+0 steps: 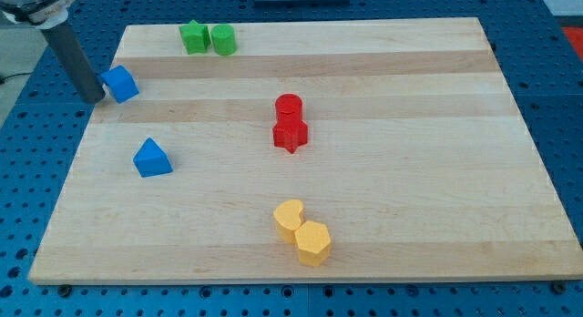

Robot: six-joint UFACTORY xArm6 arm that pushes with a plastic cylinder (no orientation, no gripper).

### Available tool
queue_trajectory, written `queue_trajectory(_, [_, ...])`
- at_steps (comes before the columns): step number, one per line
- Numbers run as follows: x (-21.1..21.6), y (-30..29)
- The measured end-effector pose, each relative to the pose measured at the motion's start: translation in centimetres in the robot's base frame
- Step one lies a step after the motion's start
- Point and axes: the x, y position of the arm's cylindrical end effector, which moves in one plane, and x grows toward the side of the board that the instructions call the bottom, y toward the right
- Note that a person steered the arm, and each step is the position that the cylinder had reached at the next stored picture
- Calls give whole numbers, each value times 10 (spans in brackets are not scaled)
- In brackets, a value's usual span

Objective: Place the cube to the top left of the triangle

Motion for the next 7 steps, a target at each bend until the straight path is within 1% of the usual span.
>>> queue_trajectory(2, [-33, 7])
queue_trajectory(3, [-69, 30])
queue_trajectory(5, [-71, 71])
queue_trajectory(7, [-68, 73])
